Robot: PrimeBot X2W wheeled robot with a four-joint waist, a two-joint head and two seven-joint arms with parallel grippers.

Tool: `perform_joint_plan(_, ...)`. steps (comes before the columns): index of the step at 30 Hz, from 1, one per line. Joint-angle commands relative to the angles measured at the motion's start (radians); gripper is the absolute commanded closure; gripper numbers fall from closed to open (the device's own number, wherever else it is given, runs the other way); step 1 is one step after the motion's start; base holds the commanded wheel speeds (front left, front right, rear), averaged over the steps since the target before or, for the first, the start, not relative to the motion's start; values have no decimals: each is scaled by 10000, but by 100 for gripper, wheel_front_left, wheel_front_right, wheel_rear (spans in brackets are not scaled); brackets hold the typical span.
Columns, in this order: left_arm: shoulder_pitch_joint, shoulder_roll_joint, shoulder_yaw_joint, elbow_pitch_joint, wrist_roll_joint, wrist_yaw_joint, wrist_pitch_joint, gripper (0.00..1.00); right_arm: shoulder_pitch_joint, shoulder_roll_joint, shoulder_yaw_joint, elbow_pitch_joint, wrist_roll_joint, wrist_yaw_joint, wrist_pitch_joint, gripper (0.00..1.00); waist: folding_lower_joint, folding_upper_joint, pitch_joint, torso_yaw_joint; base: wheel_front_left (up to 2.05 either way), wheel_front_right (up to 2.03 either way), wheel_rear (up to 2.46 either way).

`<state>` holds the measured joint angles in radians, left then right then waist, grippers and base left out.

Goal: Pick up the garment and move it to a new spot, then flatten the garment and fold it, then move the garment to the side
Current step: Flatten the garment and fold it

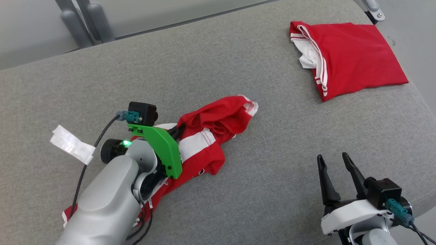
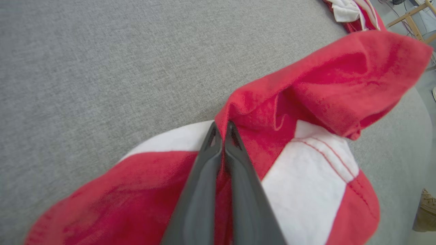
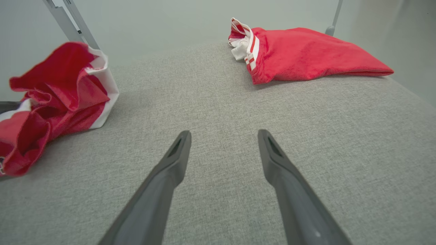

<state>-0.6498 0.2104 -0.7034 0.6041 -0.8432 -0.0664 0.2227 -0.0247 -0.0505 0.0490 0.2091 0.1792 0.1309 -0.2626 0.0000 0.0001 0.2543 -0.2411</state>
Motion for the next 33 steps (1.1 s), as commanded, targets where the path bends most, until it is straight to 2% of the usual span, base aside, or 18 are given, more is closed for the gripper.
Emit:
perform_joint_plan(1, 55, -174, -47, 177, -27, -118, -143, 0, -42, -5, -17, 19, 53, -3, -28, 0, 0, -1, -40, -15, 0, 0, 0)
perform_joint_plan(7, 343, -18, -164, 107, 86, -322, -688, 0, 165, -3, -181, -7, 66, -3, -28, 0, 0, -1, -254, 177, 0, 0, 0)
perform_joint_plan(14, 800, 186, -120, -1427, 254, 14, -1272, 0, 227, -5, -157, -28, 113, -3, -28, 0, 0, -1, -485, 461, 0, 0, 0)
perform_joint_plan(20, 1438, 7, -1208, -3129, 626, 299, -284, 0, 239, -8, -98, -24, 90, -3, -28, 0, 0, -1, -510, 604, 0, 0, 0)
perform_joint_plan(22, 1485, 85, -1395, -3148, 958, 703, -239, 0, 147, -5, 4, -11, 143, -3, -28, 0, 0, -1, -481, 572, 0, 0, 0)
perform_joint_plan(24, 1459, -12, -1408, -3013, 1052, 871, -294, 0, 108, -6, 45, -2, 124, -3, -28, 0, 0, -1, -474, 520, 0, 0, 0)
perform_joint_plan(32, 917, -263, -1636, -2181, 1494, 1187, -198, 0, 164, -5, 76, 36, 193, -3, -28, 0, 0, -1, -409, 312, 0, 0, 0)
perform_joint_plan(33, 910, -279, -1665, -2039, 1459, 1195, -160, 36, 155, -5, 95, 49, 209, -3, -28, 0, 0, -1, -411, 287, 0, 0, 0)
